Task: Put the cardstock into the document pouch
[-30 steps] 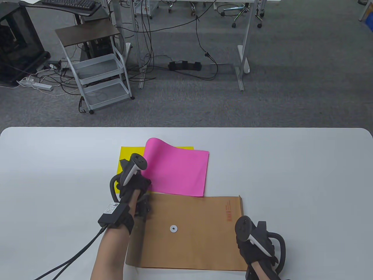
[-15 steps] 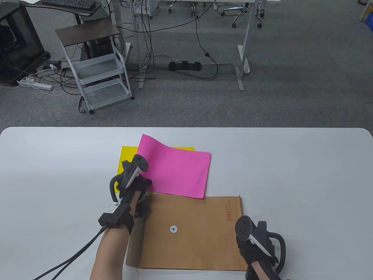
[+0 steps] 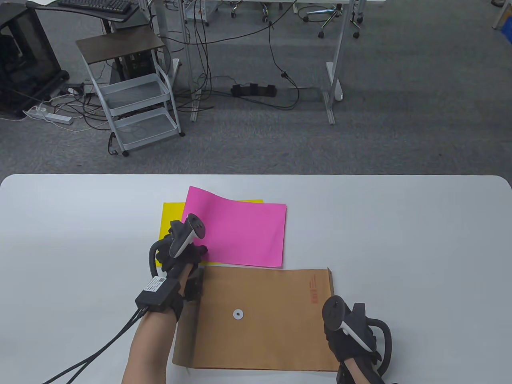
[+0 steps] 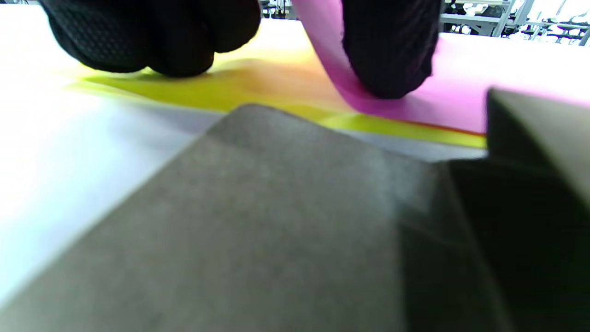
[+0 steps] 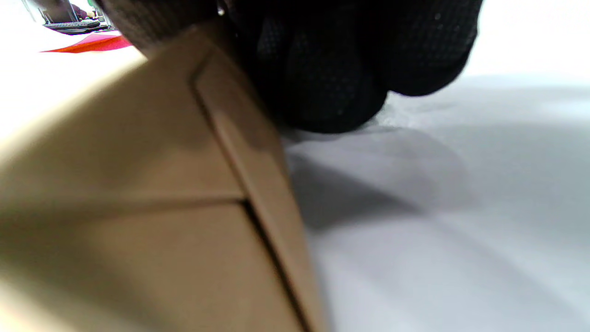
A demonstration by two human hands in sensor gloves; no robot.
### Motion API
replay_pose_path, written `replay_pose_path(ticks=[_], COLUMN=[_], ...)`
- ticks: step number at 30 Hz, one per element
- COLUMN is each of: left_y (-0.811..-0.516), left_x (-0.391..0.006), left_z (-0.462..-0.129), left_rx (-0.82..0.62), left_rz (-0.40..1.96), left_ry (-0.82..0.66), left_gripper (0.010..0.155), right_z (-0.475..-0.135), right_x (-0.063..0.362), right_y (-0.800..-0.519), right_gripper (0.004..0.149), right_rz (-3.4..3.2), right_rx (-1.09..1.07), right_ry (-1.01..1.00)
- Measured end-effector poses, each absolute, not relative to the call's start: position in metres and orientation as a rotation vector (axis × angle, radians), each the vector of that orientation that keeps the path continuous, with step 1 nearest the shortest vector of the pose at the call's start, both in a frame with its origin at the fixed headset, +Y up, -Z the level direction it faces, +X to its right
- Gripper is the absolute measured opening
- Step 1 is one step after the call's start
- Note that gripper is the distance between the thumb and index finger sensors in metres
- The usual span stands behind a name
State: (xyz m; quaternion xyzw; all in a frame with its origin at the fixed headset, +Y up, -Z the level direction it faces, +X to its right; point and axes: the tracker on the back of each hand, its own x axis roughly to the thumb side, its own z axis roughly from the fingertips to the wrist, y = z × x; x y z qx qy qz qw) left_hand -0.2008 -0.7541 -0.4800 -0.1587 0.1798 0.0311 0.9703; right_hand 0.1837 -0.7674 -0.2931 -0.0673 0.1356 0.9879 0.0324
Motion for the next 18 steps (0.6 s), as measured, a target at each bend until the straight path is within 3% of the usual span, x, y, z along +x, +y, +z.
replay_pose_path(ticks=[3,11,18], left_y=[-0.749,-0.720,-0.665], left_x=[-0.202,-0.207,-0.205], left_z=[-0.478,-0.464,-0.444], left_rx=[-0.266,-0.097,-0.106], left_rz=[0.026,0.121,0.378], left_ry=[0.379,0.416,0.366], left_gripper=[0.095,0.046,0.044], right_z=[-0.293,-0.294,-0.294], right_x=[0.184,0.184,0.185], right_y=[-0.768,-0.767,-0.767], right_gripper=[0.023,0.024,0.024], right_rz=[3.034,3.030,3.018], right_rx=[-0.212,-0.216,-0.218], right_ry=[0.416,0.412,0.413])
